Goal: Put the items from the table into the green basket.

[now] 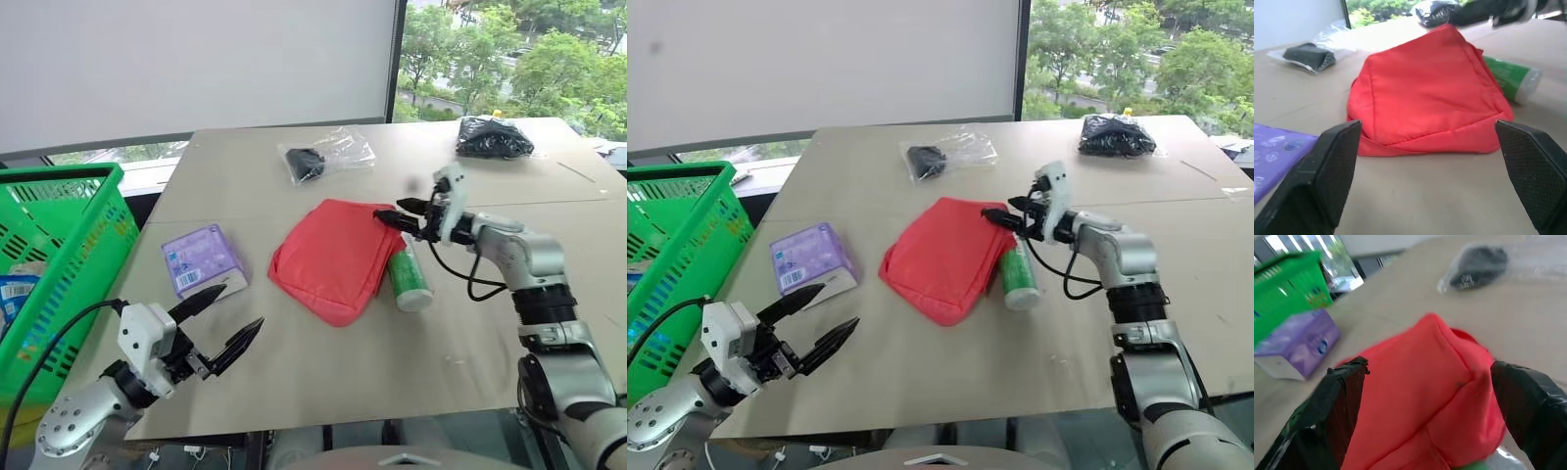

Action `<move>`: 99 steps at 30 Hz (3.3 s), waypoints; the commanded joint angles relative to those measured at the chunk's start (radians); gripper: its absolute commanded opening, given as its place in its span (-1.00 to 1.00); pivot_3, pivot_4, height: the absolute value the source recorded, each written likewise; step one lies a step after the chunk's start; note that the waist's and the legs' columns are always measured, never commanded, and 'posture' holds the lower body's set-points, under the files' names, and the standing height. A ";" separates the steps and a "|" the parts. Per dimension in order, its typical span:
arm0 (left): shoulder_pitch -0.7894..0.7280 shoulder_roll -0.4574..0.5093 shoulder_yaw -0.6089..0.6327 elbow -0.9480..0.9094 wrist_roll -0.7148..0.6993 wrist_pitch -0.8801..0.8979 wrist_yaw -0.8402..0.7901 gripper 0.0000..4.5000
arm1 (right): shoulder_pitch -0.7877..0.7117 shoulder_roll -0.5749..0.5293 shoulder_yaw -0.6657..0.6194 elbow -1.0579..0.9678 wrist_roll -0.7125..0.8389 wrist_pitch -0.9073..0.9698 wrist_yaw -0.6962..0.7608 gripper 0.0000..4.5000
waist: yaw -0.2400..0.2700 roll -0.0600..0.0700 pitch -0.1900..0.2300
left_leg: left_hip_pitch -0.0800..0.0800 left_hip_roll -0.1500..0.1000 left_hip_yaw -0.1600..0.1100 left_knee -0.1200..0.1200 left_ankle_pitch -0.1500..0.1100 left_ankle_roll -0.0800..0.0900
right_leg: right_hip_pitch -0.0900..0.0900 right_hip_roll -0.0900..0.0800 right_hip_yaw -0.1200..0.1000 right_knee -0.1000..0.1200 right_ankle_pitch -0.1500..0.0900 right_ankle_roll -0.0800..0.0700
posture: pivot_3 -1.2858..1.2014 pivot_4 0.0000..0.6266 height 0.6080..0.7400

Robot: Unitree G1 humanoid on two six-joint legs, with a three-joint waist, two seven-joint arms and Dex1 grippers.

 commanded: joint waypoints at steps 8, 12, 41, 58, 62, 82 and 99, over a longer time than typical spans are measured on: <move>0.050 -0.025 0.026 -0.109 0.000 0.014 0.053 1.00 | -0.054 0.022 0.011 0.048 -0.051 -0.080 0.042 -0.38 | 0.004 0.000 0.000 | 0.000 0.001 -0.001 0.000 0.000 0.000 | 0.000 0.000 -0.001 0.000 0.000 0.000 | 0.17 -1.00 1.00; 0.059 -0.033 0.021 -0.131 0.002 0.021 0.067 1.00 | -0.053 0.027 -0.001 0.041 -0.058 -0.153 0.067 -0.98 | 0.006 0.000 0.000 | 0.000 0.001 -0.002 0.000 0.000 0.000 | 0.000 0.001 -0.001 0.000 0.000 0.000 | 0.18 -1.00 1.00; -0.446 0.071 -0.067 -0.132 0.012 0.382 0.406 1.00 | -0.194 -0.285 -0.323 0.473 -0.092 -0.515 -0.177 0.75 | -0.041 0.004 -0.002 | 0.000 0.000 0.002 -0.001 0.000 0.000 | 0.000 0.004 0.006 0.000 0.000 -0.001 | 0.08 -1.00 1.00; -0.418 -0.125 0.066 -0.010 0.073 0.681 0.720 0.77 | 0.343 -0.428 -0.185 -0.585 0.325 -0.062 0.415 1.00 | 0.011 0.001 -0.003 | 0.000 0.000 -0.004 0.006 0.000 0.000 | 0.004 0.001 -0.003 -0.001 0.001 0.001 | 0.07 -1.00 1.00; -0.517 -0.188 0.055 0.101 0.133 0.682 0.812 0.77 | 0.394 -0.434 -0.164 -0.647 0.322 -0.081 0.430 1.00 | 0.008 0.000 -0.004 | 0.000 0.000 -0.003 0.008 0.000 0.000 | 0.004 0.003 -0.003 0.000 0.002 0.002 | 0.07 -1.00 1.00; -0.621 -0.300 0.093 0.359 0.204 0.691 0.897 -0.35 | 0.405 -0.401 -0.138 -0.719 0.344 -0.103 0.425 1.00 | -0.006 0.007 -0.018 | 0.002 0.000 -0.003 0.006 0.000 0.000 | 0.005 0.008 0.000 0.000 0.003 0.000 | 0.04 -1.00 1.00; -0.951 0.087 0.195 0.289 0.401 0.521 0.929 -0.95 | 0.173 -0.230 -0.087 -0.661 0.415 -0.071 0.357 1.00 | -0.001 -0.012 -0.012 | -0.004 0.006 -0.007 0.006 0.000 -0.001 | 0.000 0.013 -0.005 -0.001 0.006 -0.006 | 0.11 -1.00 1.00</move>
